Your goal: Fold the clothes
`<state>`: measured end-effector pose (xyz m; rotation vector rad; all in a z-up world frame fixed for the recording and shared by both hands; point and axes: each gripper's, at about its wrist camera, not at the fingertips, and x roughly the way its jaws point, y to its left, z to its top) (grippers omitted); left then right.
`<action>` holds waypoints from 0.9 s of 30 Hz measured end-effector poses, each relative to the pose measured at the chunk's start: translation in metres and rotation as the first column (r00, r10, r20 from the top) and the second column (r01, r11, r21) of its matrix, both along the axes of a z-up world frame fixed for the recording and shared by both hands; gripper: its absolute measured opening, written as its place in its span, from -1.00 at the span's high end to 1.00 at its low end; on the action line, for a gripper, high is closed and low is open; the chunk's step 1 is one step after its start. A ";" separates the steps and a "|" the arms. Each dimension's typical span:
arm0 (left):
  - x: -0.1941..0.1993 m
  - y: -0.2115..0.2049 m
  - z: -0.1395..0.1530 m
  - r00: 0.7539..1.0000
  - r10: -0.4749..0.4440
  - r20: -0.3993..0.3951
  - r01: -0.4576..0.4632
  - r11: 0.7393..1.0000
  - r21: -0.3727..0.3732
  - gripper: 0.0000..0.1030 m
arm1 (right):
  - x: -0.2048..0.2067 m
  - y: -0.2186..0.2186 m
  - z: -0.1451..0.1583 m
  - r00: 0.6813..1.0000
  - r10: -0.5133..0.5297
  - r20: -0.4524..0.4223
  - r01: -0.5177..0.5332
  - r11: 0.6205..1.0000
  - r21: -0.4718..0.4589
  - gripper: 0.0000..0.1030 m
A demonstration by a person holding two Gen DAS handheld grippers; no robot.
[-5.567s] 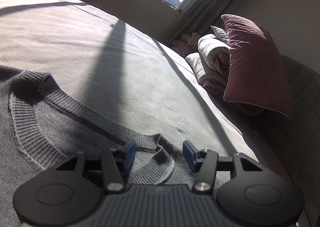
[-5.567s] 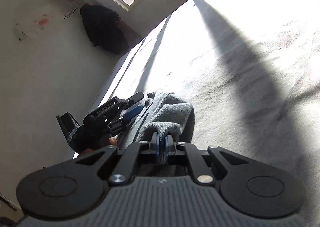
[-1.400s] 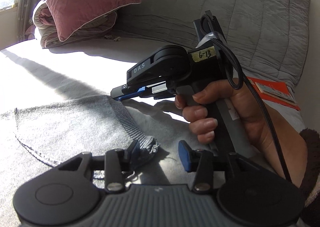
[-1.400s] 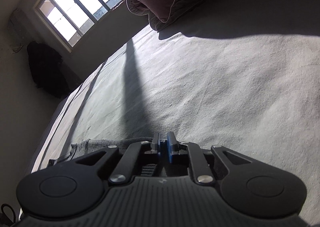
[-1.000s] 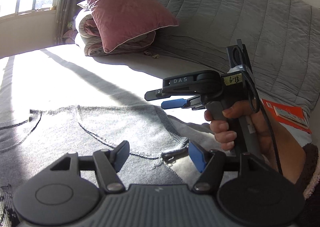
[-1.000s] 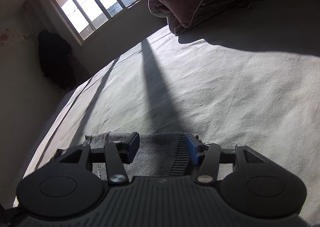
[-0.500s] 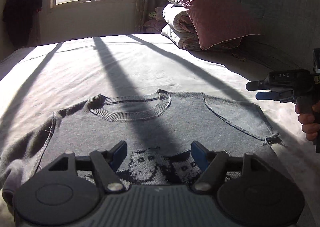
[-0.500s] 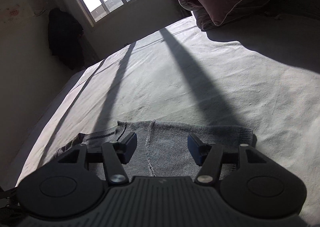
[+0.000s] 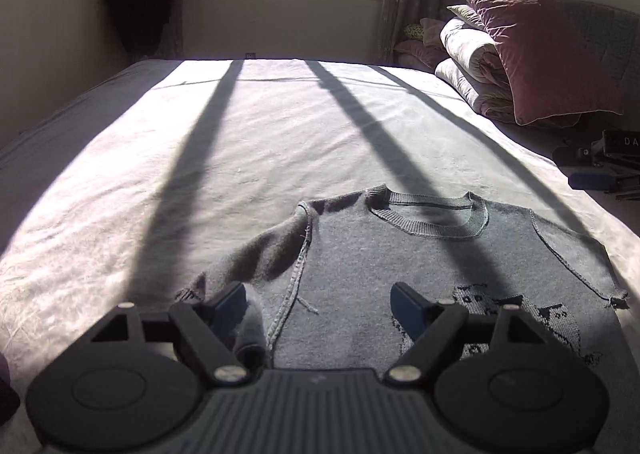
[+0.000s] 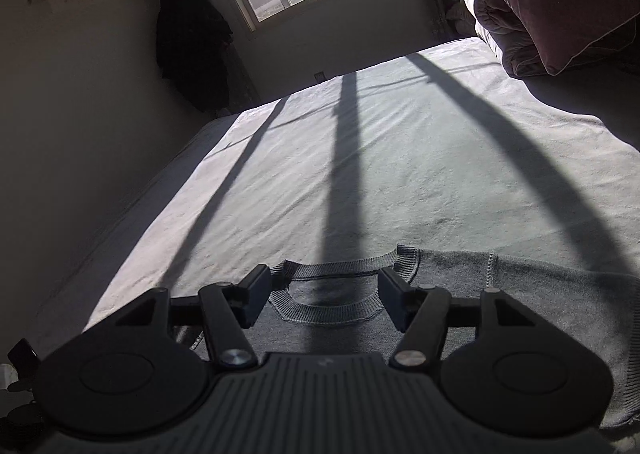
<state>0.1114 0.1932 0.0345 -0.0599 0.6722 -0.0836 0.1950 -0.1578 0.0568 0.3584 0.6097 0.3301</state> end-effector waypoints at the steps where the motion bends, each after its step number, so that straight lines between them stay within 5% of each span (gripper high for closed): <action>1: 0.000 0.013 -0.002 1.000 0.016 -0.004 -0.016 1.000 -0.012 -0.56 | 0.003 0.012 0.000 1.000 0.015 0.001 -0.015 1.000 0.007 -0.23; 10: 0.019 0.090 -0.039 0.988 0.122 -0.099 -0.133 0.984 -0.119 -0.49 | 0.038 0.119 -0.036 0.987 0.148 -0.055 -0.143 0.986 0.084 -0.23; 12: 0.026 0.099 -0.052 0.983 0.125 -0.131 -0.147 0.974 -0.173 -0.31 | 0.045 0.142 -0.045 0.982 0.177 -0.064 -0.170 0.980 0.101 -0.23; 20: 0.037 0.135 -0.082 0.980 0.135 -0.146 -0.191 0.846 -0.499 -0.30 | 0.062 0.207 -0.081 0.948 0.310 -0.071 -0.299 0.945 0.135 -0.23; 24: 0.033 0.145 -0.092 0.981 0.160 -0.110 -0.195 0.795 -0.574 -0.30 | 0.065 0.217 -0.104 0.936 0.342 -0.081 -0.330 0.935 0.131 -0.23; 27: 0.030 0.148 -0.097 0.983 0.161 -0.088 -0.182 0.785 -0.592 -0.20 | 0.066 0.213 -0.121 0.929 0.359 -0.092 -0.340 0.925 0.170 -0.23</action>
